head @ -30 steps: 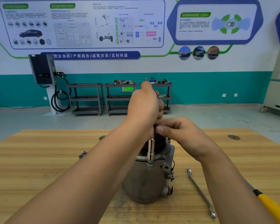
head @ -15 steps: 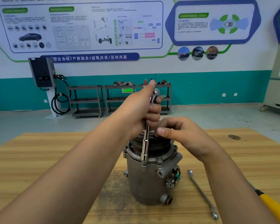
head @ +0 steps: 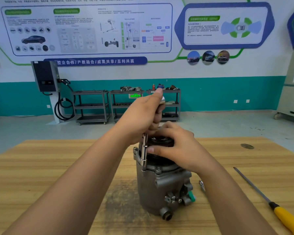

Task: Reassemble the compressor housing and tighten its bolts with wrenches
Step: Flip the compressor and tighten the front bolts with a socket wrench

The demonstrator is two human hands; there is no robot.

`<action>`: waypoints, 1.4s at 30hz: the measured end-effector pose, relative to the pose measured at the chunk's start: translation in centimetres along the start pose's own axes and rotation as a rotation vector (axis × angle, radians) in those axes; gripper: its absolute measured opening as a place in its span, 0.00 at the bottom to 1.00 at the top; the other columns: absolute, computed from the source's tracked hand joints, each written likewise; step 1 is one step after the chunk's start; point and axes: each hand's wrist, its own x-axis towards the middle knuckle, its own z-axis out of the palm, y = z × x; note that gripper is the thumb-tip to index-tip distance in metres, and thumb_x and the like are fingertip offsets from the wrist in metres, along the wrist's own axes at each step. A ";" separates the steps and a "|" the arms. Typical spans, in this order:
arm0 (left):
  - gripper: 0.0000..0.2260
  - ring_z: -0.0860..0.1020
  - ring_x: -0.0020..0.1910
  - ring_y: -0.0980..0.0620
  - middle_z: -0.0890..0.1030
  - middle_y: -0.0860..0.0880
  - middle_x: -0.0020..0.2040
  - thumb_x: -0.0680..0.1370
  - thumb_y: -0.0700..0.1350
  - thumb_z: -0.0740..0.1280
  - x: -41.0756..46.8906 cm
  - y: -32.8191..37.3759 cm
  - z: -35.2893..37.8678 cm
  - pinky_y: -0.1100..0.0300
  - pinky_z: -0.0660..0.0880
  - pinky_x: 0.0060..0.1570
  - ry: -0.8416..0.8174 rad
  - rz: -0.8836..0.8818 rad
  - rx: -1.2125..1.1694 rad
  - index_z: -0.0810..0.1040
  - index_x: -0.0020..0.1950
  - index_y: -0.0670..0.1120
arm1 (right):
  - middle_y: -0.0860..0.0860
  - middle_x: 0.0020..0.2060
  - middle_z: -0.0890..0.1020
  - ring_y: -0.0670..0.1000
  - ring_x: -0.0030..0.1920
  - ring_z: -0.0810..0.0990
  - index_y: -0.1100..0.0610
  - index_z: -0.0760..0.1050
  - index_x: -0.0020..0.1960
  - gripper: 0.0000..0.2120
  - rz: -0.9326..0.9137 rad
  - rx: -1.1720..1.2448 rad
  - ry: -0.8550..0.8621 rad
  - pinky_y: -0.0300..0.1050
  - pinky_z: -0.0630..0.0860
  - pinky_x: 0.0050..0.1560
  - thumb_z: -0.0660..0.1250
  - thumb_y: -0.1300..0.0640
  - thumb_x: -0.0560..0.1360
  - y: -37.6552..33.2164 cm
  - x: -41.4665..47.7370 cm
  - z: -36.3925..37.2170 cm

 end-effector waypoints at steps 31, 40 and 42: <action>0.22 0.61 0.23 0.57 0.63 0.54 0.24 0.78 0.61 0.54 -0.5 2.4 -5.2 0.66 0.61 0.23 0.125 0.193 -0.437 0.71 0.38 0.45 | 0.43 0.41 0.81 0.41 0.41 0.73 0.49 0.75 0.47 0.04 -0.041 0.070 0.178 0.42 0.67 0.46 0.63 0.50 0.77 -4.7 2.7 3.9; 0.26 0.74 0.63 0.50 0.77 0.50 0.62 0.77 0.62 0.48 -3.8 -9.1 -5.8 0.49 0.69 0.65 0.256 -0.084 0.049 0.70 0.65 0.49 | 0.46 0.29 0.73 0.43 0.30 0.70 0.51 0.71 0.39 0.10 0.044 0.291 0.359 0.40 0.67 0.33 0.58 0.52 0.79 -3.6 1.9 3.6; 0.27 0.70 0.67 0.48 0.74 0.47 0.67 0.79 0.61 0.45 -3.4 -11.8 -5.3 0.46 0.64 0.69 0.222 -0.250 -0.068 0.68 0.69 0.46 | 0.46 0.29 0.72 0.44 0.31 0.70 0.51 0.71 0.39 0.11 0.082 0.319 0.374 0.41 0.66 0.34 0.57 0.51 0.79 -3.1 2.0 3.3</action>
